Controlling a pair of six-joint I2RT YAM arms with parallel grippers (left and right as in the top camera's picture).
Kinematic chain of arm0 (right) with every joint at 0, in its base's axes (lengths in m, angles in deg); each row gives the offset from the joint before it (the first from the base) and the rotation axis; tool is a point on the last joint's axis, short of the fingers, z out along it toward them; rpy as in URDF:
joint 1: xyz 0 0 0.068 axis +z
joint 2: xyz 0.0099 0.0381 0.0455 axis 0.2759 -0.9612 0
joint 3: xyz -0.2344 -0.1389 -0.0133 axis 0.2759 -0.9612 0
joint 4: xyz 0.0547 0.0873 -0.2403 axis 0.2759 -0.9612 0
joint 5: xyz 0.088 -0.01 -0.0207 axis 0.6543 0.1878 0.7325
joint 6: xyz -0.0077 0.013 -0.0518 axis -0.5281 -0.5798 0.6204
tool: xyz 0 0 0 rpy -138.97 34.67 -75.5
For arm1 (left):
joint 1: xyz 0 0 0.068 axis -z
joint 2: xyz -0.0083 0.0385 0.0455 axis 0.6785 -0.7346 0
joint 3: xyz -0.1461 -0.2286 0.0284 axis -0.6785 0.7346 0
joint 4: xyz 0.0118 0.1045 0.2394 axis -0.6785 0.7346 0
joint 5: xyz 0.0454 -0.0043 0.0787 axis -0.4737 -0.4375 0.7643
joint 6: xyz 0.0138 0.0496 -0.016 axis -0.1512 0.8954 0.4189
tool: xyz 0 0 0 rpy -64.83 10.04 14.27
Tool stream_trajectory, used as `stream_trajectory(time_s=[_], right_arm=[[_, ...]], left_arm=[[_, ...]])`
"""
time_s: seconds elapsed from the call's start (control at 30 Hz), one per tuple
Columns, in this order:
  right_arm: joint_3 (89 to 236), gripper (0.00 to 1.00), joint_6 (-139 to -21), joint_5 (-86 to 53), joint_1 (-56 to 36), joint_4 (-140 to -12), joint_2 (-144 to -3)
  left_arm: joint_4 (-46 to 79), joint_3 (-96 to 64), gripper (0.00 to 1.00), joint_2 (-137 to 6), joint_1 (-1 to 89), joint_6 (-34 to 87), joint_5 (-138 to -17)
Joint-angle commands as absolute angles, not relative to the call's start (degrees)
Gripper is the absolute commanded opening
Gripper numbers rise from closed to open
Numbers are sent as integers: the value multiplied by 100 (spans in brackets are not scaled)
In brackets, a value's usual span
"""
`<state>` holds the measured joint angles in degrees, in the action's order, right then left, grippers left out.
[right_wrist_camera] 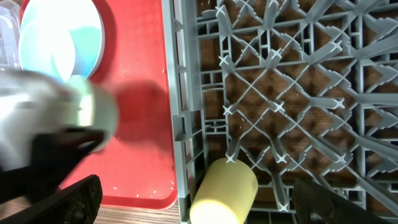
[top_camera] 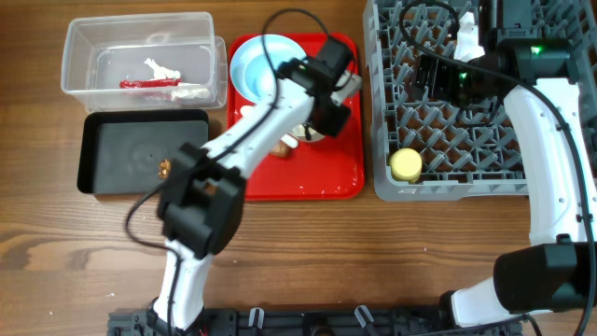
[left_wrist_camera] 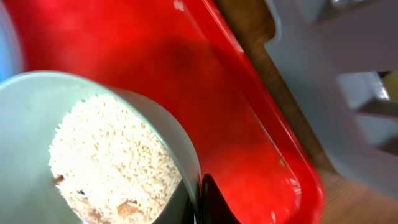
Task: Sort waste into correct bins and load items into the dishwasher rack
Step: 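Grasp the green rice bowl with the left gripper, move over black tray, then tilt the green bowl with the left gripper to pour rice into black tray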
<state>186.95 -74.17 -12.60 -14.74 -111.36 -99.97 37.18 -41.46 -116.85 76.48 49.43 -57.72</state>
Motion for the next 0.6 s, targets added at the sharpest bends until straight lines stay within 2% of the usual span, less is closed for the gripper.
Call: stream_trajectory(time_s=[0.0, 0.3, 0.47, 0.57], right_arm=[[18785, 99, -7340, -1332, -1493, -11156, -9906], [18785, 99, -7345, -1328, -1491, -11156, -9906], [18785, 99, -7342, -1330, -1491, -11130, -9906], [18785, 100, -7342, -1330, -1491, -11121, -9906]], left_arm=[[4160, -4143, 4, -10636, 7143, 4530, -6105], [5478, -4141, 4, -9810, 5522, 4622, -7272], [5939, -3866, 4, -9808, 4437, 5444, -8104], [5947, -3448, 4, -9808, 3819, 5968, -8994]])
